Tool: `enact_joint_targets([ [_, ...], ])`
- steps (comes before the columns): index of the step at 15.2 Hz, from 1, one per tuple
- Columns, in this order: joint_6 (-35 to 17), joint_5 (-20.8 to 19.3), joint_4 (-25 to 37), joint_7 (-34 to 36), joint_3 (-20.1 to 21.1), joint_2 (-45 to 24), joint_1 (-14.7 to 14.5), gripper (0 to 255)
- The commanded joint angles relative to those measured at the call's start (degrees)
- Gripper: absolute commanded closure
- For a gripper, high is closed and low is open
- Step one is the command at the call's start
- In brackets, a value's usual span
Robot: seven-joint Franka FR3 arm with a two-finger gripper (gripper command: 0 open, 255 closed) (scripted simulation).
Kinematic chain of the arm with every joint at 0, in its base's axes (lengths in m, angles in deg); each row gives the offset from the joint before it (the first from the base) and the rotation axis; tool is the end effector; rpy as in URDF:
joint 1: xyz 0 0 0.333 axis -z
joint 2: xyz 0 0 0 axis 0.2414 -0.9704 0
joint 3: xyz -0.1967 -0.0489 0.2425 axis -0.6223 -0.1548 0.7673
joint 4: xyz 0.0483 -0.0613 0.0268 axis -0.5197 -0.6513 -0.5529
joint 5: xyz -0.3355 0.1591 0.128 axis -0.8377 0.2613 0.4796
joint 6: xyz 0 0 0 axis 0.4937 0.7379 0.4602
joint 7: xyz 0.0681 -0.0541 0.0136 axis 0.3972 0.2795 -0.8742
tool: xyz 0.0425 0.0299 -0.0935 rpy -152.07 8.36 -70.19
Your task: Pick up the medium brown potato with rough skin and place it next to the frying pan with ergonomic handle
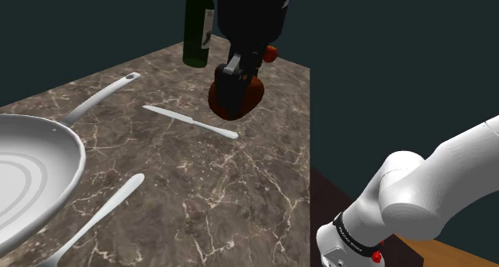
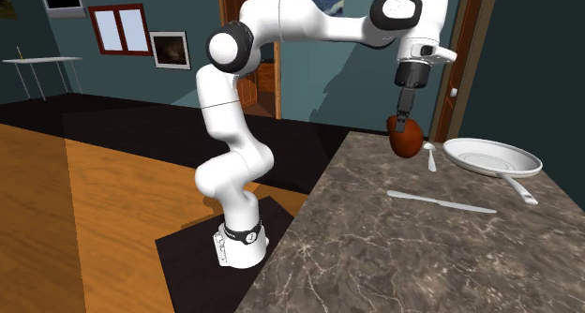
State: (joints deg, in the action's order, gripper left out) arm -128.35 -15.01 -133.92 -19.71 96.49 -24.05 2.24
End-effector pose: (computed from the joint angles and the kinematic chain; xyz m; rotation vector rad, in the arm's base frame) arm 0.2894 0.3661 0.6283 2.7195 0.7276 0.0533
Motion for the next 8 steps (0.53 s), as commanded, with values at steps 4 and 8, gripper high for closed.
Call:
enact_joint_targets([
  [4, -4.0, 0.7, -5.1, 0.4, -0.3, 1.3, -0.3, 255],
  [8, -7.1, 1.1, -8.6, 0.9, -0.3, 1.8, -0.6, 255],
])
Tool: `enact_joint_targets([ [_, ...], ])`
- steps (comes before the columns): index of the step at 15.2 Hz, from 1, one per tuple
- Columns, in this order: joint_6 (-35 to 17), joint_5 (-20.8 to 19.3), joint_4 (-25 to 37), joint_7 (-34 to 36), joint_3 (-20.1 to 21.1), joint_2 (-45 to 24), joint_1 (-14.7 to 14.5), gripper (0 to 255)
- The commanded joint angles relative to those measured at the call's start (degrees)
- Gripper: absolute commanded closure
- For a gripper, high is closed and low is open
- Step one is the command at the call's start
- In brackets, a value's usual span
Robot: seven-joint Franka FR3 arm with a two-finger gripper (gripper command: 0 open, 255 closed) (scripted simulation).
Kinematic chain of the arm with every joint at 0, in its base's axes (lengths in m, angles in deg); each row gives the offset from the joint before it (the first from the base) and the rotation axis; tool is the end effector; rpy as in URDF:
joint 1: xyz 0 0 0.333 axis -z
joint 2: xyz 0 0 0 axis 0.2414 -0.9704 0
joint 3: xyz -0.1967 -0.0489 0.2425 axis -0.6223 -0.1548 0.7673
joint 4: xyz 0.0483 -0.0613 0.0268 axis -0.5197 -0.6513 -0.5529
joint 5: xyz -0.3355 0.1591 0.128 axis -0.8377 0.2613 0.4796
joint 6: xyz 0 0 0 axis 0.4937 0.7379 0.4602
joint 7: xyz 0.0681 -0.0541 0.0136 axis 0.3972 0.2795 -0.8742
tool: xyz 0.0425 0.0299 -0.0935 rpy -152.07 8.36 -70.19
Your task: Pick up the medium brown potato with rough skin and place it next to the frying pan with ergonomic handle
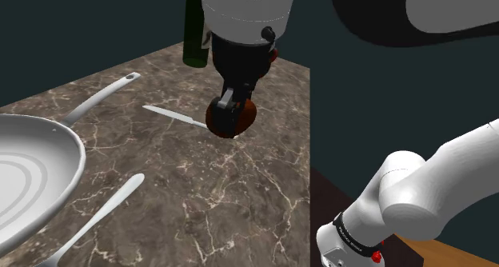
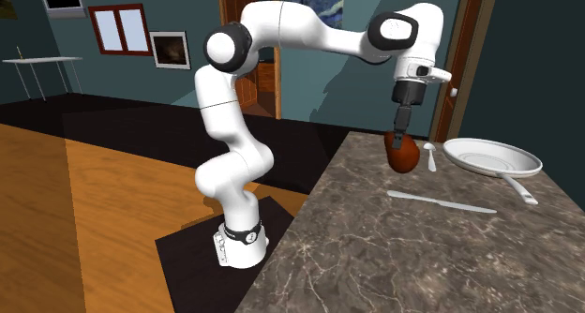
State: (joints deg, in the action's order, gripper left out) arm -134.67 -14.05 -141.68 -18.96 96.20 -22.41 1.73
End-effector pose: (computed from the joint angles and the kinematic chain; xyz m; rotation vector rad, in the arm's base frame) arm 0.2892 0.3654 0.5848 2.7196 0.7275 0.0534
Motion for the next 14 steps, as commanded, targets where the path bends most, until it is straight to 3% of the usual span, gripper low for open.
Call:
enact_joint_targets([
  [1, -1.5, 0.2, -1.7, 0.3, 0.0, 0.2, -0.1, 255],
  [9, -7.7, 0.5, -8.2, 1.6, 0.4, 0.5, -0.5, 255],
  [14, -7.7, 0.5, -8.2, 1.6, 0.4, 0.5, -0.5, 255],
])
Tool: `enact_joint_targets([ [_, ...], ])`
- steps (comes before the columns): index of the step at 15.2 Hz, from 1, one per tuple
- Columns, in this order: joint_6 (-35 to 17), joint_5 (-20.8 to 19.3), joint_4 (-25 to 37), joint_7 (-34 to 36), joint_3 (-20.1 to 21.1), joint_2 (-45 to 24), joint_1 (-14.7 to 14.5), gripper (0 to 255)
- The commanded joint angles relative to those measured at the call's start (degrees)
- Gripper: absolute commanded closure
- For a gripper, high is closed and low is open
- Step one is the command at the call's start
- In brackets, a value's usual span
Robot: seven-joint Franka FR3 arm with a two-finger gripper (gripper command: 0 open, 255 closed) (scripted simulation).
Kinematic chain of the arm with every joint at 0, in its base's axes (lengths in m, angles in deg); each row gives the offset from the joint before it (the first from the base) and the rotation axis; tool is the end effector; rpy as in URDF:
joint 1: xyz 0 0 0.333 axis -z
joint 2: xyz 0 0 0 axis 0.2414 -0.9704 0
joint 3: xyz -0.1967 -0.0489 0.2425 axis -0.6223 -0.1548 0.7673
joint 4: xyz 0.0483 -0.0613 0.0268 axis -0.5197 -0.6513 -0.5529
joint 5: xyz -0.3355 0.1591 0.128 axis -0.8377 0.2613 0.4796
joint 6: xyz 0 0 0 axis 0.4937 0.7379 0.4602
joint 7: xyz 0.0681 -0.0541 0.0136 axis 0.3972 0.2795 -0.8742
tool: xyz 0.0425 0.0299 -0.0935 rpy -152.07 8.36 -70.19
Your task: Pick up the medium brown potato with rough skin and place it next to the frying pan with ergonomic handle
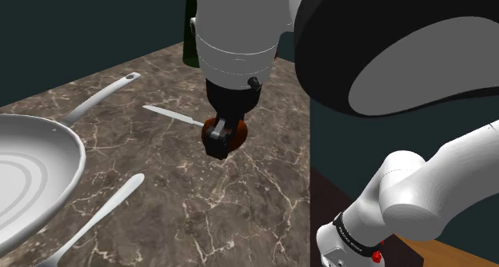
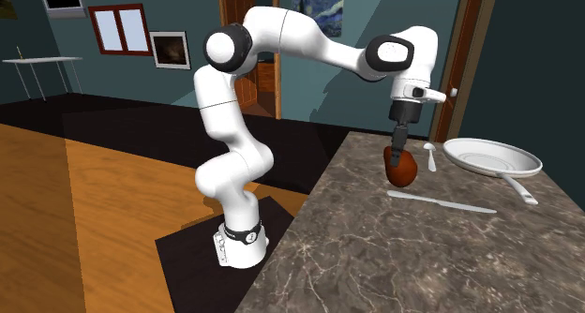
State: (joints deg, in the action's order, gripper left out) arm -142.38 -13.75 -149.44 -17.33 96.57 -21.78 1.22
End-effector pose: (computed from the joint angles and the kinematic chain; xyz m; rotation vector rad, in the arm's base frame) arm 0.2888 0.3663 0.5354 2.7221 0.7276 0.0711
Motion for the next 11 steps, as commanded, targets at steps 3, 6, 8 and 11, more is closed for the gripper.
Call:
enact_joint_targets([
  [3, 0.0, 0.2, -0.5, 0.0, 0.0, -0.2, 0.0, 255],
  [6, -0.1, 0.2, -0.7, 0.0, 0.0, -0.1, 0.0, 0],
  [8, -0.1, 0.2, -0.6, 0.0, 0.0, -0.2, 0.0, 0],
  [11, 3.9, -0.1, 4.0, 0.3, 0.6, -1.1, 0.0, 0],
])
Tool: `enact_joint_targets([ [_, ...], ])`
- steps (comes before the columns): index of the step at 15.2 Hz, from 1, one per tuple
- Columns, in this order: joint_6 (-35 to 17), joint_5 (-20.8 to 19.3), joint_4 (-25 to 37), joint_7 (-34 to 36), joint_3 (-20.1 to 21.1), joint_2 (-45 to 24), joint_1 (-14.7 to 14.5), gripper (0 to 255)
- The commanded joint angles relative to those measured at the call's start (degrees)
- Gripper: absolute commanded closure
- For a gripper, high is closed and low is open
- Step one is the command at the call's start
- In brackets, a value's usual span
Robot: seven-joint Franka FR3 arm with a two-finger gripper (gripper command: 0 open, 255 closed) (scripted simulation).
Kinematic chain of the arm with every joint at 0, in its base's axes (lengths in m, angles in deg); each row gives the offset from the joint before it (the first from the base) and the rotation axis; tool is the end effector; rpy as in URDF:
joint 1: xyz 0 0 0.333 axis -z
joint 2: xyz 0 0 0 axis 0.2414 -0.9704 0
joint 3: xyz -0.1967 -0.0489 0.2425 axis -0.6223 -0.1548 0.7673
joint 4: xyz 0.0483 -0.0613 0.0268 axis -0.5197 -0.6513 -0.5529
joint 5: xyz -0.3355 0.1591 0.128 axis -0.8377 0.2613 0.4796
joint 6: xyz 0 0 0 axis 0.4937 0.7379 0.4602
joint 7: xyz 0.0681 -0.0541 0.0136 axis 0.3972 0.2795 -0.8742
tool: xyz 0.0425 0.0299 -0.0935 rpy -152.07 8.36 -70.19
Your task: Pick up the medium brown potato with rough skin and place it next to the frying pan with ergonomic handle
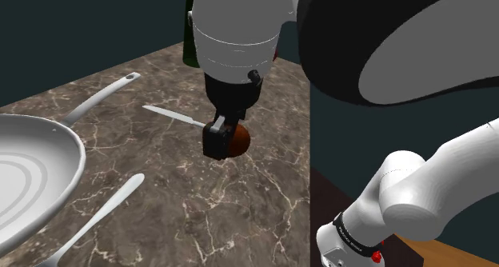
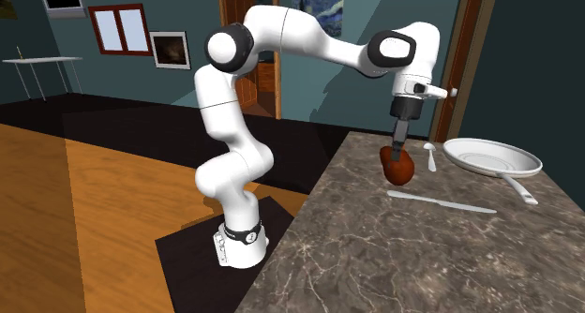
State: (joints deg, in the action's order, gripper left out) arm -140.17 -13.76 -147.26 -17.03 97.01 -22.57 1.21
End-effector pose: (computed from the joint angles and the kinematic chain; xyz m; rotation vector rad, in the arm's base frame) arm 0.2869 0.3711 0.5445 2.7202 0.7276 0.0549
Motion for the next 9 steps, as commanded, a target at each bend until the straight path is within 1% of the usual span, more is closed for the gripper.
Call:
enact_joint_targets([
  [1, 3.6, -0.3, 4.2, 0.2, 0.5, -0.9, 0.1, 0],
  [2, 5.2, -0.5, 6.2, 0.4, 0.9, -1.4, 0.1, 0],
  [9, 5.2, -0.5, 6.2, 0.4, 0.9, -1.4, 0.1, 0],
])
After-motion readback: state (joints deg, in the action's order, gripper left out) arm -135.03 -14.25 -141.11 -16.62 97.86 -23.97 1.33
